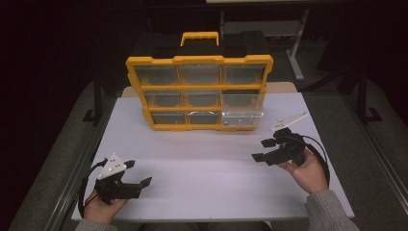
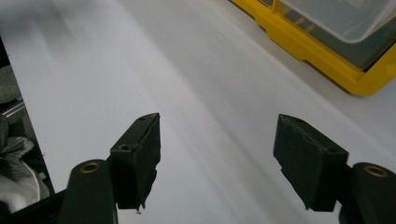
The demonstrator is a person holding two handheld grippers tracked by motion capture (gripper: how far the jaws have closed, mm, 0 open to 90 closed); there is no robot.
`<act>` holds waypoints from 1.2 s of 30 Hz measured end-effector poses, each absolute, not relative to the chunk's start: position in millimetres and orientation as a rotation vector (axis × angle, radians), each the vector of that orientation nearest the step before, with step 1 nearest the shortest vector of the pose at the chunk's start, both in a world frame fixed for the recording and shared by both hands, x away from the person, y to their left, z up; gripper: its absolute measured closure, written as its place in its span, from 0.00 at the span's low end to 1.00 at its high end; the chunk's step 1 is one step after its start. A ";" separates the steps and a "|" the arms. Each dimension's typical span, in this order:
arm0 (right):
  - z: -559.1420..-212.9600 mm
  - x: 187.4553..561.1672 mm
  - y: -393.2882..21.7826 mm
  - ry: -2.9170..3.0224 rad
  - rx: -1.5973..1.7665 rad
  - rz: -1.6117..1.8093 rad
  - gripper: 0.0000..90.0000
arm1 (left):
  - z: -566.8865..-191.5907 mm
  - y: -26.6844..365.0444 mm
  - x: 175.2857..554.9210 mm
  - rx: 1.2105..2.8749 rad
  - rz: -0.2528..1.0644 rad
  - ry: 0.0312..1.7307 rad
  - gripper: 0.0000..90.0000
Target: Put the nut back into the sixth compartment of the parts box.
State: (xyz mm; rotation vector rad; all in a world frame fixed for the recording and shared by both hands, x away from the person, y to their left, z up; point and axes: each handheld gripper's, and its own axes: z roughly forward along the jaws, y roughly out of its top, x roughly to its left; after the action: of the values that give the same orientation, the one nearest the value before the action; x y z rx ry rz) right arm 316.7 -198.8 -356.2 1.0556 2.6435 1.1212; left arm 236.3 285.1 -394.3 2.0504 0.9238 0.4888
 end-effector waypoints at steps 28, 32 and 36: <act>-398.9 296.4 -213.3 2.579 1.139 1.129 0.26 | -392.4 283.4 236.1 2.062 0.489 0.896 0.17; -402.5 292.9 -215.0 2.570 1.151 1.132 0.26 | -391.9 284.3 235.8 2.071 0.485 0.900 0.17; -407.1 289.8 -216.8 2.560 1.156 1.133 0.25 | -392.6 283.5 235.5 2.057 0.485 0.904 0.17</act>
State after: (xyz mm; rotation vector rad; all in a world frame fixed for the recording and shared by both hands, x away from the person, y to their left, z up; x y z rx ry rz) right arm 289.8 -216.8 -407.1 1.1563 2.5599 1.1334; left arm 235.5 283.5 -392.6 2.0572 0.9037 0.4848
